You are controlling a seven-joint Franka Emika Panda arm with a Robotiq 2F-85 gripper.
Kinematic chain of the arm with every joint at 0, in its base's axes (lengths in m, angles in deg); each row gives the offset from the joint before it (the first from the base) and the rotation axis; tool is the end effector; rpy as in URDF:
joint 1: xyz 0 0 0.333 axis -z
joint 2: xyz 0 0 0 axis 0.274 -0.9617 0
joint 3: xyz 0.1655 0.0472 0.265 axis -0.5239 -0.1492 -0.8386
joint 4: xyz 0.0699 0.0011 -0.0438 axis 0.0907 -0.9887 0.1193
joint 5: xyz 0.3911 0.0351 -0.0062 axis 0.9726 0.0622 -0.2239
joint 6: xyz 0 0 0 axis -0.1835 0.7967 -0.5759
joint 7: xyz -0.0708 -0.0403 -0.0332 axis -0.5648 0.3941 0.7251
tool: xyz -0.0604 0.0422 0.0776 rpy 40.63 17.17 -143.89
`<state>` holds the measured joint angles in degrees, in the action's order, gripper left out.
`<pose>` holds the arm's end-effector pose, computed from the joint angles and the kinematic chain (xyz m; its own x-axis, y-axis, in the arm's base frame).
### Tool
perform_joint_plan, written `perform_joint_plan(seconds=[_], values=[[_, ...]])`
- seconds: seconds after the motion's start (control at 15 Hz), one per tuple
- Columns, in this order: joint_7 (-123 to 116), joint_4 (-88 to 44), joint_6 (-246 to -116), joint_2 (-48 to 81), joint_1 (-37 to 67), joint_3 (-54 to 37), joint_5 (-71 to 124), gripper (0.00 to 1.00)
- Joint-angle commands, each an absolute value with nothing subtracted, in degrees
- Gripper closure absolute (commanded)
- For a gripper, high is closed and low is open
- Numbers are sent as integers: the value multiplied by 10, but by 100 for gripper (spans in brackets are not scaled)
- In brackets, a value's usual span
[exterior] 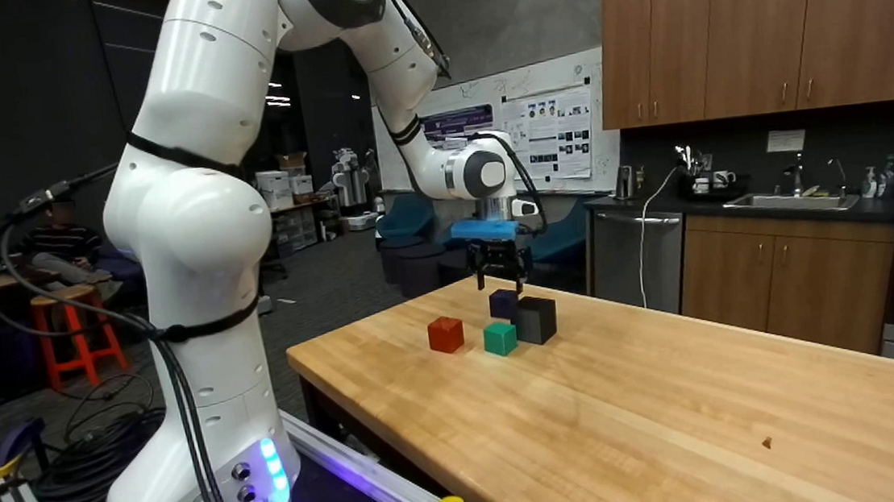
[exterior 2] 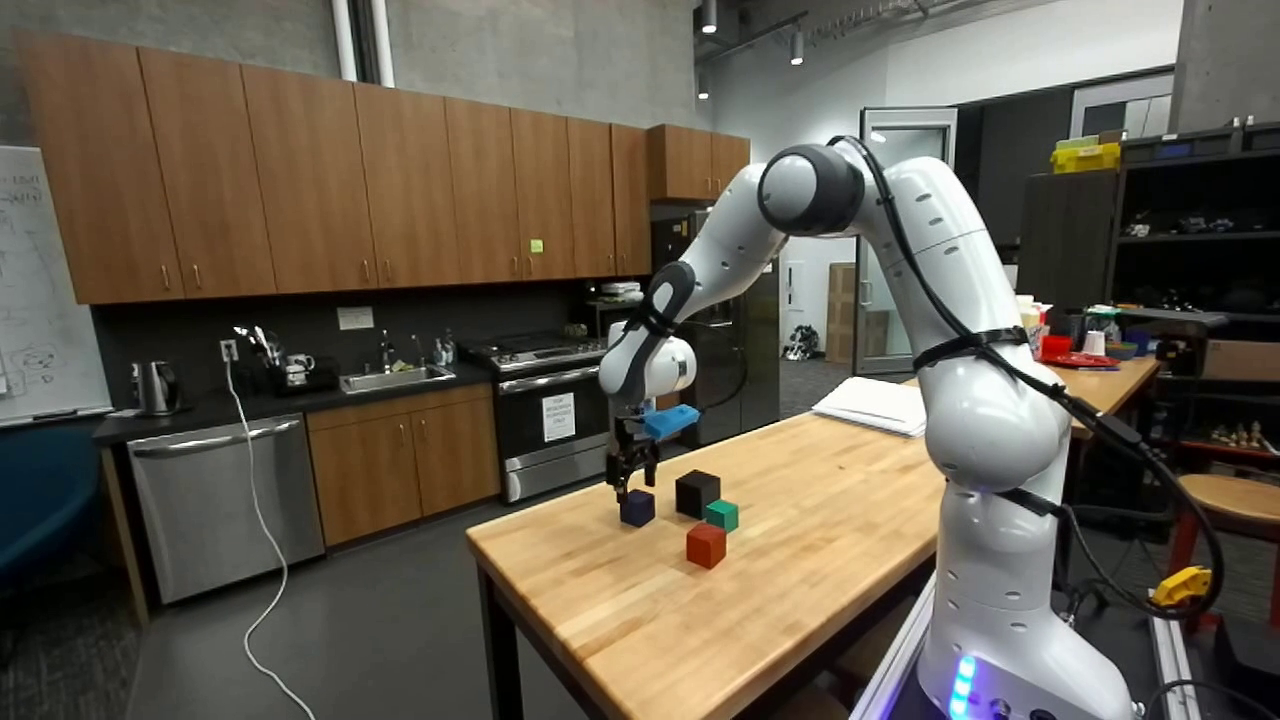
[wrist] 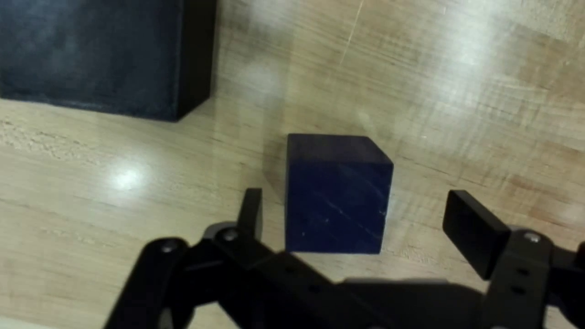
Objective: Remove the green block from on top of the orange block and then put the purple block on the orange block
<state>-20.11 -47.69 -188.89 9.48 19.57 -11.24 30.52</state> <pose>0.5900 -0.0523 0.2323 0.9941 0.1085 0.0082 0.1085 -0.9941 -0.0028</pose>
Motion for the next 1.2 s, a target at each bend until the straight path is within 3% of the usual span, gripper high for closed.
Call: perform_joint_plan(seconds=[0.0,0.13,0.2,0.33,0.67,1.13], values=[[-206,-466,-1879,79,203,-119,299,0],[-202,-460,-1878,70,202,-117,295,0],[-198,-458,-1879,66,200,-115,292,25],[-197,-455,-1879,64,201,-115,292,32],[-193,-472,-1875,89,198,-115,288,70],[-197,-568,-1867,194,202,-122,305,70]])
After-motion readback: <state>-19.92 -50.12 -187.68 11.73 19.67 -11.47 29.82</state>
